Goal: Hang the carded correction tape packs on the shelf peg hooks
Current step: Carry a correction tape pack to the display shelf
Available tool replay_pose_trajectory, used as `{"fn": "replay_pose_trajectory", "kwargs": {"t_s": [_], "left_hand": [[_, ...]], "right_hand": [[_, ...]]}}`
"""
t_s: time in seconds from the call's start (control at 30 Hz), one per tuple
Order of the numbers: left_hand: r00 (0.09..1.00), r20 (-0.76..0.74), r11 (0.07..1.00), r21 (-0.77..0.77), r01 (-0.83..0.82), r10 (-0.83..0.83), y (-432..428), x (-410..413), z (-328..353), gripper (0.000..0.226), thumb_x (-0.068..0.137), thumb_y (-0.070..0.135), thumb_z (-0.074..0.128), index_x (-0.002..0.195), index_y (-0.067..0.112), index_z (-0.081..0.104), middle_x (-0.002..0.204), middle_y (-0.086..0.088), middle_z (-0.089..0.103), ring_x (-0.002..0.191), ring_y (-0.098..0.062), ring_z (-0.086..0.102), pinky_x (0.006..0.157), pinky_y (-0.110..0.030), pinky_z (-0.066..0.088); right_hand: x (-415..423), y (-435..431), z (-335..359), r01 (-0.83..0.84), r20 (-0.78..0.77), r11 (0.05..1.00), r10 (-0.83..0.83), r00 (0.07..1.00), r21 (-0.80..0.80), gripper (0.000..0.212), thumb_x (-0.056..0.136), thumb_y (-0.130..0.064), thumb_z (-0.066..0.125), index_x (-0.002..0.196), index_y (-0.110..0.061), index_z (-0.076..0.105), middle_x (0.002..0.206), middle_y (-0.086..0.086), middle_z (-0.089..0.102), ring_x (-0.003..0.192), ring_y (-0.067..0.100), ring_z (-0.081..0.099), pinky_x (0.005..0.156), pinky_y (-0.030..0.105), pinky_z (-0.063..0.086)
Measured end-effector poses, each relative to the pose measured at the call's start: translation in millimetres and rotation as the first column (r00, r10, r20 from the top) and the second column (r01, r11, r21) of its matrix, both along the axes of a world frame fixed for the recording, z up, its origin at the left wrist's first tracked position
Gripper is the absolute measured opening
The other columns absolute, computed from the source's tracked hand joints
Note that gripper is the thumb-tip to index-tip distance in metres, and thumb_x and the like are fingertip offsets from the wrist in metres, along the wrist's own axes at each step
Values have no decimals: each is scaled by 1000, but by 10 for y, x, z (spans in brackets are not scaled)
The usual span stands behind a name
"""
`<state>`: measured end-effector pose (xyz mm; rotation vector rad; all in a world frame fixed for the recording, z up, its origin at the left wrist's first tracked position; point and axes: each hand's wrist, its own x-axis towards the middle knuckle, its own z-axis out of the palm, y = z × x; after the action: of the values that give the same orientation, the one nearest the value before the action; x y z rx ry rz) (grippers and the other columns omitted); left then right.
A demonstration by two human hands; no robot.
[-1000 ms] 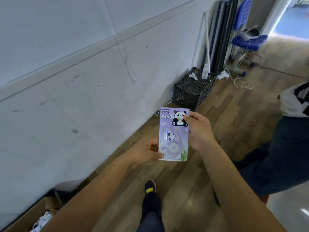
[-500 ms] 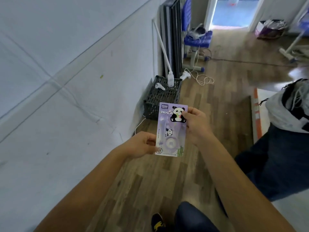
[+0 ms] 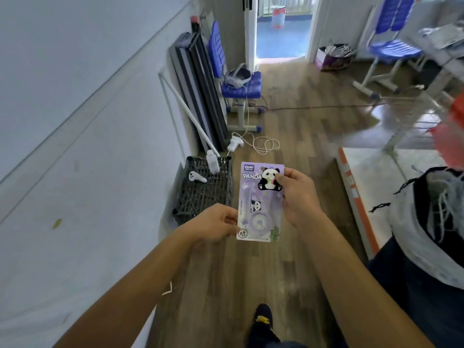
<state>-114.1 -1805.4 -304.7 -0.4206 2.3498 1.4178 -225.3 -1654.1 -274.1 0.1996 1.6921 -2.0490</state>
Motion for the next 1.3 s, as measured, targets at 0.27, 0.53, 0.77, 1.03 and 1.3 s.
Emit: {"fn": "replay_pose_trajectory", "kwargs": {"t_s": [0.27, 0.53, 0.77, 1.03, 1.3], "left_hand": [[990, -43, 990, 30, 139, -138, -341, -1571, 81, 25, 90, 2, 58, 103, 19, 70, 96, -1, 74, 87, -16, 68, 83, -36, 54], [933, -35, 934, -22, 357, -358, -733, -3248, 9, 26, 87, 2, 64, 104, 21, 68, 102, -13, 72, 91, -20, 68, 87, -34, 54], [860, -90, 863, 15, 505, -502, -963, -4692, 116, 26, 85, -3, 61, 108, 9, 66, 103, -16, 72, 91, -26, 68, 85, -39, 53], [781, -119, 773, 113, 624, -613, -366, -5820, -19, 28, 88, 27, 55, 105, 9, 67, 105, -15, 71, 94, -30, 67, 94, -51, 49], [767, -167, 748, 170, 641, -619, 479, -7008, 66, 64, 68, 47, 60, 102, -7, 58, 89, -14, 60, 84, -21, 53, 93, -63, 42]], "right_hand": [[-1347, -211, 125, 159, -22, 987, -159, 987, 10, 20, 93, 1, 51, 80, -9, 62, 78, 12, 68, 65, 21, 63, 63, 32, 53], [-2622, -462, 74, 367, -7, 930, -367, 930, 3, 18, 93, 3, 49, 85, -5, 62, 70, 2, 70, 70, 23, 64, 72, 38, 53], [-3551, -565, 262, 565, -13, 824, -565, 825, -37, 20, 96, 0, 47, 85, -7, 61, 84, 11, 68, 69, 21, 65, 54, 27, 53], [-4305, -110, 246, 739, -24, 673, -739, 674, 14, 21, 97, -3, 47, 85, -10, 63, 88, 10, 69, 75, 22, 65, 70, 38, 54], [-5307, 663, 343, 829, -7, 552, -833, 554, -84, 19, 98, -5, 47, 87, -11, 61, 79, 3, 67, 64, 13, 63, 49, 21, 52]]}}
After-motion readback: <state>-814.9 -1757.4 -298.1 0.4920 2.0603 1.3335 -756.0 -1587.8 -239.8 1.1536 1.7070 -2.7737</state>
